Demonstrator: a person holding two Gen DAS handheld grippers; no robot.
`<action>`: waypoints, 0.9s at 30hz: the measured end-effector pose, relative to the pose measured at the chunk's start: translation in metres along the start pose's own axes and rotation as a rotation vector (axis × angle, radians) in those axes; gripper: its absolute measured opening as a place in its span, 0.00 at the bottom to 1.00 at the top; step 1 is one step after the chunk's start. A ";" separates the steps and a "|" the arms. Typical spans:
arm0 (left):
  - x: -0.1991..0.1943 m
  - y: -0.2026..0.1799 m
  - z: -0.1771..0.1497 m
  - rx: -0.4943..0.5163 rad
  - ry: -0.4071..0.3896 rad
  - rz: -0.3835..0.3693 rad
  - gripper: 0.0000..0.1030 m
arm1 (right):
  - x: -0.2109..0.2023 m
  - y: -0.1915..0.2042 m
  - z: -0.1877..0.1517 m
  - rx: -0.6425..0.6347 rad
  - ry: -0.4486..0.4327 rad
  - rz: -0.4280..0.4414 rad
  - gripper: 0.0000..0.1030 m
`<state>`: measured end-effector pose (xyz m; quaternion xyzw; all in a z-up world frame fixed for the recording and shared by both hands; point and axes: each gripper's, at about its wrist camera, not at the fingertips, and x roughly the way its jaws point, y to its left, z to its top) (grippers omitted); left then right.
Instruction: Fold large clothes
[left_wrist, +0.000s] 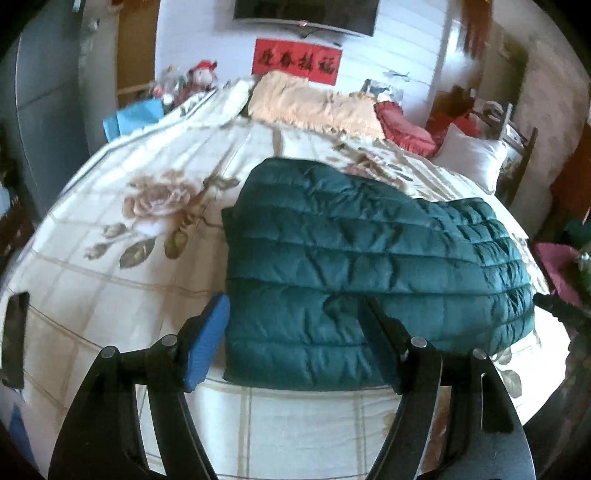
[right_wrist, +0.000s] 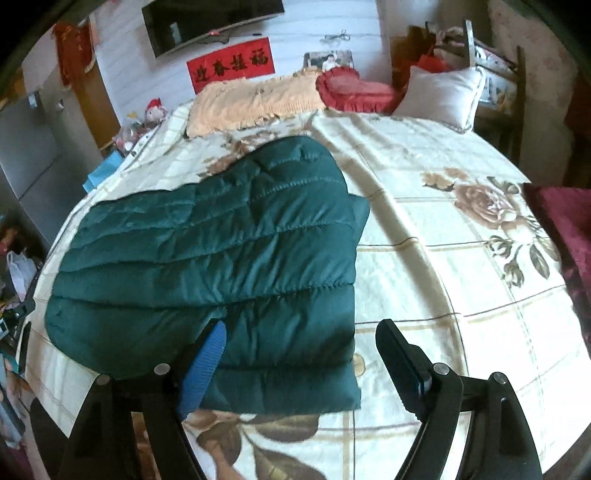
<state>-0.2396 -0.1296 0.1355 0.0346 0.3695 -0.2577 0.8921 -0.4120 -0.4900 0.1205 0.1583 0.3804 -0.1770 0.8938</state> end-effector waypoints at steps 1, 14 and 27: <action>-0.002 -0.004 -0.002 0.006 -0.007 0.000 0.70 | -0.004 0.003 -0.002 -0.006 -0.009 -0.004 0.79; -0.014 -0.068 -0.029 0.071 -0.040 0.021 0.70 | -0.038 0.051 -0.020 -0.049 -0.099 0.054 0.82; -0.023 -0.085 -0.040 0.123 -0.089 0.101 0.70 | -0.052 0.093 -0.034 -0.096 -0.155 0.089 0.83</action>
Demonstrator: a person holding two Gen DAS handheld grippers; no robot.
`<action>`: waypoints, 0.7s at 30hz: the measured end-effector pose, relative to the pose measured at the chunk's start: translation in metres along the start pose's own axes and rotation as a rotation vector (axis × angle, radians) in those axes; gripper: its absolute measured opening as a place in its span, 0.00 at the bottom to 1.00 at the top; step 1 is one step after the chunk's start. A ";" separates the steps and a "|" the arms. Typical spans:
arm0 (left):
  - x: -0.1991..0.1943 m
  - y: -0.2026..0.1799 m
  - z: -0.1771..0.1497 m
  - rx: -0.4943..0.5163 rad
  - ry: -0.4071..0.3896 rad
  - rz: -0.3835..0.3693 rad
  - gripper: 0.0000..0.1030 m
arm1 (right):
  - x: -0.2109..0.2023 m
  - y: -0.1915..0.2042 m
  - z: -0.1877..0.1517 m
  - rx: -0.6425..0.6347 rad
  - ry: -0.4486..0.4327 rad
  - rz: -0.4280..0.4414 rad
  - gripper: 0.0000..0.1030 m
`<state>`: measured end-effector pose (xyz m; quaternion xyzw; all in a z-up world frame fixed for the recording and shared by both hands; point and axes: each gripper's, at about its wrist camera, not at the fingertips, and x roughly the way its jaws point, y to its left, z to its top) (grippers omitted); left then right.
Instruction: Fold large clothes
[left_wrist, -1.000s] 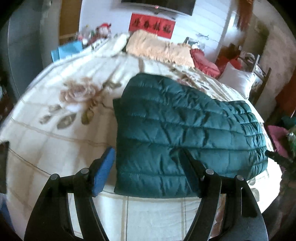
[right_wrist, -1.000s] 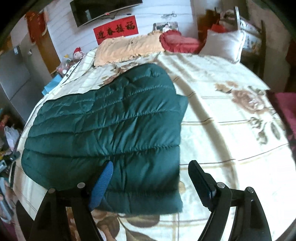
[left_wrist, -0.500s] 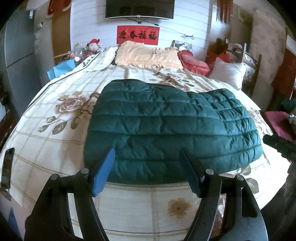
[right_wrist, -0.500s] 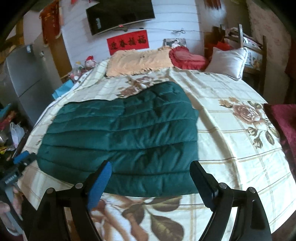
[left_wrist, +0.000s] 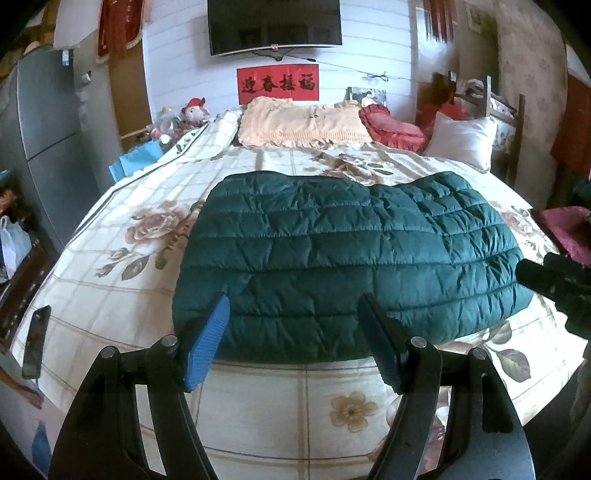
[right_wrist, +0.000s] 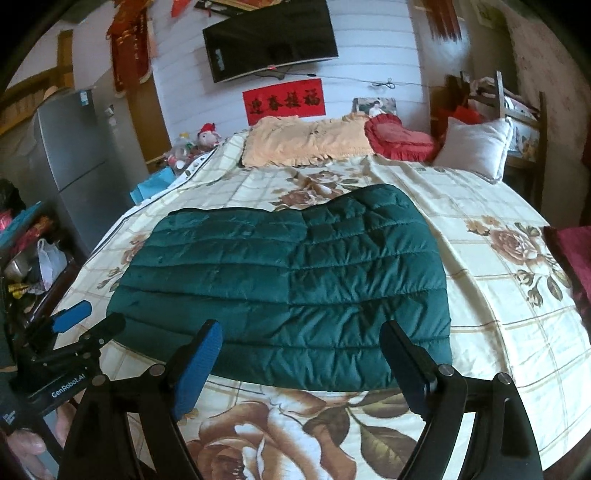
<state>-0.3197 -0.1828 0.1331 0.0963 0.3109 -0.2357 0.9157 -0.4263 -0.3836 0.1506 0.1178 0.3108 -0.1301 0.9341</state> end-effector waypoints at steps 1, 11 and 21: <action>-0.001 0.001 0.000 -0.004 -0.002 -0.002 0.70 | -0.001 0.003 -0.001 -0.007 -0.002 -0.004 0.83; -0.003 0.010 0.001 -0.053 -0.009 0.002 0.70 | -0.004 0.018 -0.005 -0.047 -0.020 -0.006 0.84; 0.000 0.013 0.001 -0.058 -0.006 0.006 0.70 | -0.004 0.023 -0.004 -0.059 -0.022 -0.010 0.84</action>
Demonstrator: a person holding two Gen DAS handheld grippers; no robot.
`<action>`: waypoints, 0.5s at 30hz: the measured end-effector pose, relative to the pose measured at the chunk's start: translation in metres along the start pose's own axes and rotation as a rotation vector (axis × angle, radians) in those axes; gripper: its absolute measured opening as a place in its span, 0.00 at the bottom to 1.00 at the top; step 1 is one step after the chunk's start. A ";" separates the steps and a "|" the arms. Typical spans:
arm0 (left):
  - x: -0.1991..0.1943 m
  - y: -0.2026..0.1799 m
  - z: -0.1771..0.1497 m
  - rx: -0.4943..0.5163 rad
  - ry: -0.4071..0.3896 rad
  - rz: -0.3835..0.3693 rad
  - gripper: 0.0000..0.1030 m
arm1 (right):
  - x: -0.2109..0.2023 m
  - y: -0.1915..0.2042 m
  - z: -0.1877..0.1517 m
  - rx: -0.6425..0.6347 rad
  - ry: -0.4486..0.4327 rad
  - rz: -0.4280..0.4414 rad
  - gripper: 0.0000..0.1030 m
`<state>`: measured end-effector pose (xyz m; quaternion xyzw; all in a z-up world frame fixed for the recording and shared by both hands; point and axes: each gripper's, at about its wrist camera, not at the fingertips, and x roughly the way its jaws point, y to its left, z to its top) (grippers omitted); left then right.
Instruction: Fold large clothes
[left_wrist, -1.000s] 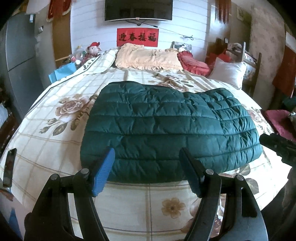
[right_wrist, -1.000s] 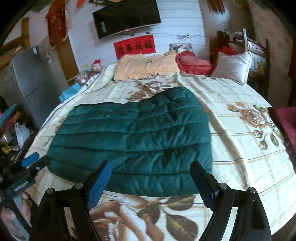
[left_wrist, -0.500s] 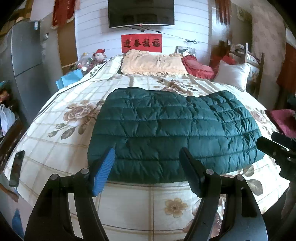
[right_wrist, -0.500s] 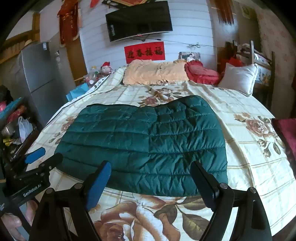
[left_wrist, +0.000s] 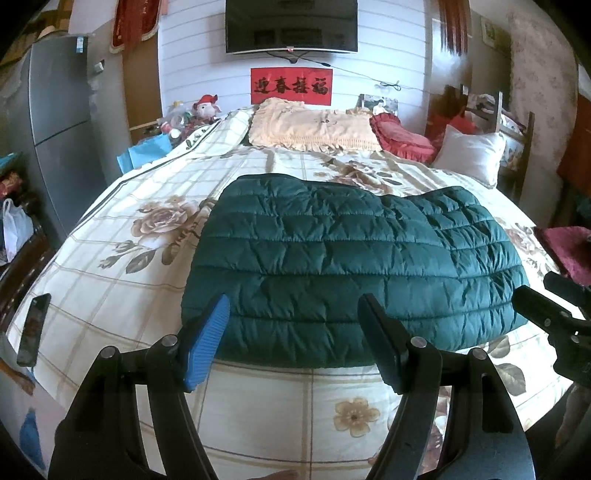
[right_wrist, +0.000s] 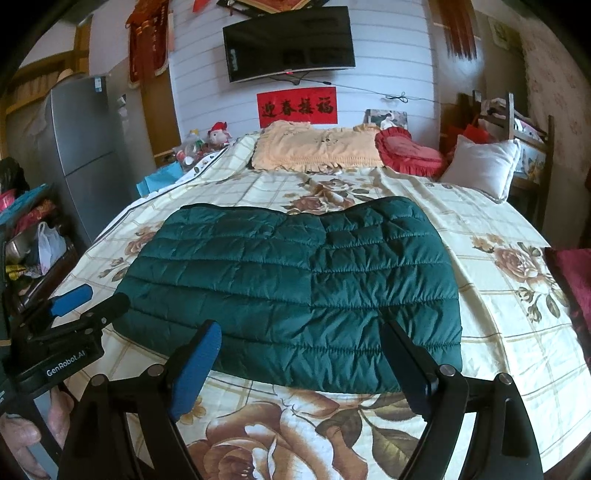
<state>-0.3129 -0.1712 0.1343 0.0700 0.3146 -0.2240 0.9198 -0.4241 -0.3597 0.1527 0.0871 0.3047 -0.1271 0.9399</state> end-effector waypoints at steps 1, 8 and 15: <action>0.001 0.000 0.000 0.000 0.003 -0.002 0.70 | 0.001 -0.001 0.000 0.003 0.002 0.001 0.84; 0.004 0.000 0.001 -0.002 0.009 -0.007 0.70 | 0.005 -0.003 -0.001 0.009 0.018 0.003 0.84; 0.006 0.000 0.001 0.000 0.010 -0.012 0.70 | 0.009 -0.003 -0.002 0.008 0.022 0.005 0.84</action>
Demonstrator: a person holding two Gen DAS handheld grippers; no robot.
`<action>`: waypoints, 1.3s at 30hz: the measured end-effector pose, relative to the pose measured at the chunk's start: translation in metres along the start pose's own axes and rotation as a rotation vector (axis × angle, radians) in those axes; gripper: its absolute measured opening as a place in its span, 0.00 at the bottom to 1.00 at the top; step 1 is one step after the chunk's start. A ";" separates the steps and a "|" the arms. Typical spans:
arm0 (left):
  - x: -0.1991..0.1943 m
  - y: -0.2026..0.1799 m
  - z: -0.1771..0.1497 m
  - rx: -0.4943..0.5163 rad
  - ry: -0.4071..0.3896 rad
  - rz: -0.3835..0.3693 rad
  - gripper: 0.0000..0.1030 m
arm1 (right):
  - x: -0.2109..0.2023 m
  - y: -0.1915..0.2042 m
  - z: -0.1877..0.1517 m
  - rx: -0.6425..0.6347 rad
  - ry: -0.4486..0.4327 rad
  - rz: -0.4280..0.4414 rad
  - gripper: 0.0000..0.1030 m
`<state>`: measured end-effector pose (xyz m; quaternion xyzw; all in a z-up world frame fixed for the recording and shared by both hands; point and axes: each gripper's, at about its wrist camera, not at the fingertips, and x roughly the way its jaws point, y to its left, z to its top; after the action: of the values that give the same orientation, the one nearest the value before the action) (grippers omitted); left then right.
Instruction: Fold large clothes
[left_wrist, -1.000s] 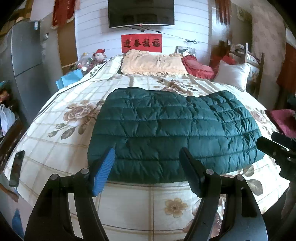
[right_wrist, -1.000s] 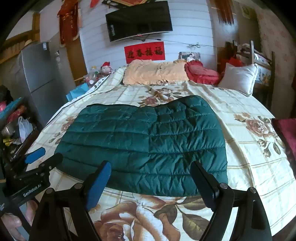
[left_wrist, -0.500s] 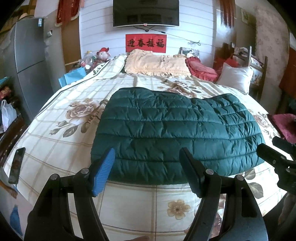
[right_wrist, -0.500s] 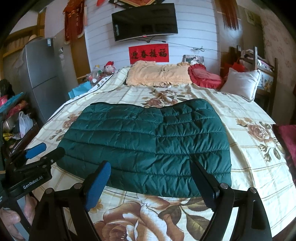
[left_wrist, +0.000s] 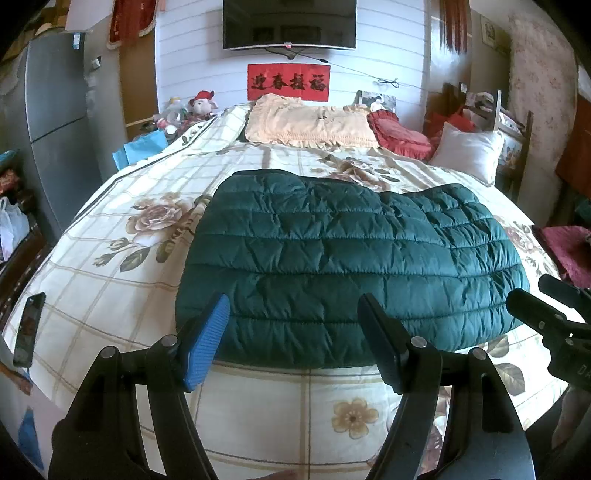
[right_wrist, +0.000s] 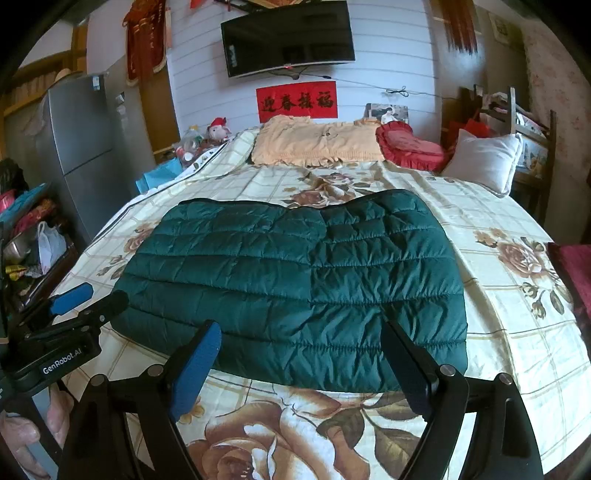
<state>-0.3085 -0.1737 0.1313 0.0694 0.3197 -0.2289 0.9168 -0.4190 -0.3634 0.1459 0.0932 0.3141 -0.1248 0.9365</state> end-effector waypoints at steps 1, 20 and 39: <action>0.001 -0.001 0.000 0.000 0.000 -0.002 0.70 | 0.000 0.000 0.000 0.001 0.001 0.002 0.84; 0.004 -0.002 0.000 0.000 0.003 -0.006 0.70 | 0.008 -0.003 0.002 0.005 0.017 0.010 0.84; 0.014 -0.006 -0.005 0.005 0.021 -0.019 0.70 | 0.014 -0.008 0.001 0.015 0.033 0.013 0.84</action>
<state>-0.3044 -0.1828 0.1186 0.0711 0.3291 -0.2375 0.9112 -0.4103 -0.3740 0.1377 0.1041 0.3278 -0.1195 0.9314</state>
